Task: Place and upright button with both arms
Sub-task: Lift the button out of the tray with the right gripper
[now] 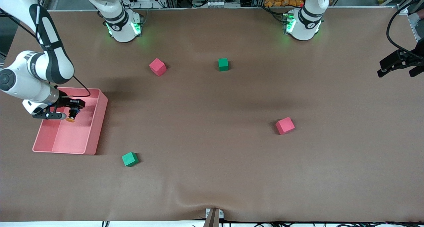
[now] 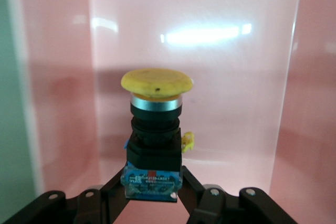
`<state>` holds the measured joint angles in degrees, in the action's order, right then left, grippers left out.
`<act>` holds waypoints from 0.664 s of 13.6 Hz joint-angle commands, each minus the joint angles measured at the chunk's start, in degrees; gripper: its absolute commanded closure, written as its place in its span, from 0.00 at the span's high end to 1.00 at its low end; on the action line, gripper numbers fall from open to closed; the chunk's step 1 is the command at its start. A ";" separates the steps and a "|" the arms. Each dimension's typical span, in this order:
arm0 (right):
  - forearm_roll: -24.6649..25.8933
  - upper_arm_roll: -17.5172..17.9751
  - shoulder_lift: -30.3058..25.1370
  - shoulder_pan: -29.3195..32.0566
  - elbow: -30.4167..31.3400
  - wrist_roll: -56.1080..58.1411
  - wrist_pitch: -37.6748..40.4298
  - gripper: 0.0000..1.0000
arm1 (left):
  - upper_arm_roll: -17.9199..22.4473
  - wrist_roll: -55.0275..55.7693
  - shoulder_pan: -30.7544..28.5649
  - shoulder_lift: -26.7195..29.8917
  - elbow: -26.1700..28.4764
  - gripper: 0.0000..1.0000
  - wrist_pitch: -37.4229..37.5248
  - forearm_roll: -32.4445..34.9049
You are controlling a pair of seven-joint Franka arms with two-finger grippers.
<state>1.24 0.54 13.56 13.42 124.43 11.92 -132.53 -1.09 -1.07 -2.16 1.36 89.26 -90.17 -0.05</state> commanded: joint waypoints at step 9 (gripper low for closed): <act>-0.18 -0.28 5.15 -26.67 -19.64 -6.27 10.71 0.15 | -0.32 -1.48 -0.66 -1.10 -1.10 1.00 0.52 -1.09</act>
<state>1.15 1.05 14.93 -9.68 110.12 8.47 -122.94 -1.12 -1.07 -2.18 0.97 89.26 -90.17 -0.22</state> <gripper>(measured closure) 0.595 0.000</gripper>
